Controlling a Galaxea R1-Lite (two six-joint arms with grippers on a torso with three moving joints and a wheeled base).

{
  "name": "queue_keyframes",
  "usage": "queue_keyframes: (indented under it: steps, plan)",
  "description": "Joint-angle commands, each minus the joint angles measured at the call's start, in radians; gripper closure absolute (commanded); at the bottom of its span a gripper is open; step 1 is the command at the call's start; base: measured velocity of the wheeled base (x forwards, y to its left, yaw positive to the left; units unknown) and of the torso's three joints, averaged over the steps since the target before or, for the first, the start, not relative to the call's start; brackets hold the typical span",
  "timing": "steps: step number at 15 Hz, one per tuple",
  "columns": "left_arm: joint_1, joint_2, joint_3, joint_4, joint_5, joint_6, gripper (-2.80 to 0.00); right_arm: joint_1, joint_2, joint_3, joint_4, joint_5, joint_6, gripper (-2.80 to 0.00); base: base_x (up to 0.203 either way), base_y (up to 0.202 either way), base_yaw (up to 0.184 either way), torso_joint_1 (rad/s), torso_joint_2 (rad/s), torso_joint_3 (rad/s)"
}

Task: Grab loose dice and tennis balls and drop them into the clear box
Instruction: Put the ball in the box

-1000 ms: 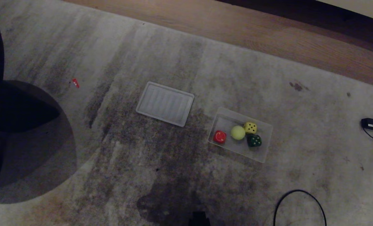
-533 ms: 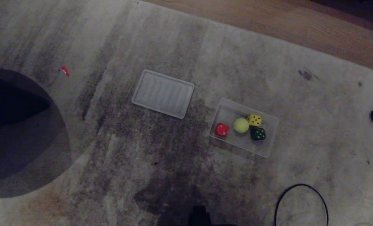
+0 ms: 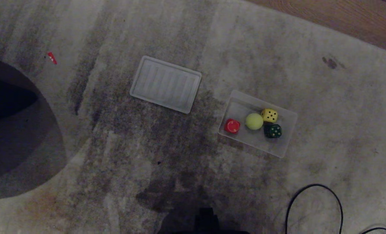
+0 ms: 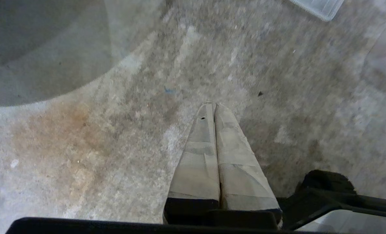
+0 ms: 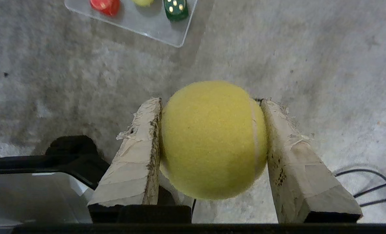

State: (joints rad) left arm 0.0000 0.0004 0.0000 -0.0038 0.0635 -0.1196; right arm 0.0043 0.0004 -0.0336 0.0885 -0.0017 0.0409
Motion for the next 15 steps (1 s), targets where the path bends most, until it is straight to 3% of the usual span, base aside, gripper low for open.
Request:
queue_keyframes:
  steps: [1, 5, 11, 15]
  plan:
    - [0.000, 0.001, 0.002, -0.001, 0.001, -0.003, 0.00, 0.000, 0.000, 0.001, 0.000, 0.000, 0.001, 0.00, 0.000, 0.000, 0.000, 0.001, 0.00, -0.193]
    - [0.000, 0.001, 0.002, -0.001, 0.002, -0.006, 0.00, 0.000, 0.000, 0.001, 0.000, 0.003, -0.015, 0.00, 0.000, 0.000, 0.000, 0.003, 0.00, -0.149]
    - [0.000, 0.000, 0.002, -0.001, 0.002, -0.006, 0.00, 0.001, 0.007, -0.025, 0.009, -0.002, 0.011, 0.00, 0.000, 0.000, 0.000, 0.001, 0.00, -0.008]
    - [0.000, 0.000, 0.002, -0.001, 0.002, -0.006, 0.00, 0.001, 0.305, -0.163, 0.021, -0.001, 0.143, 0.00, 0.000, 0.000, 0.000, 0.000, 0.00, 0.000]
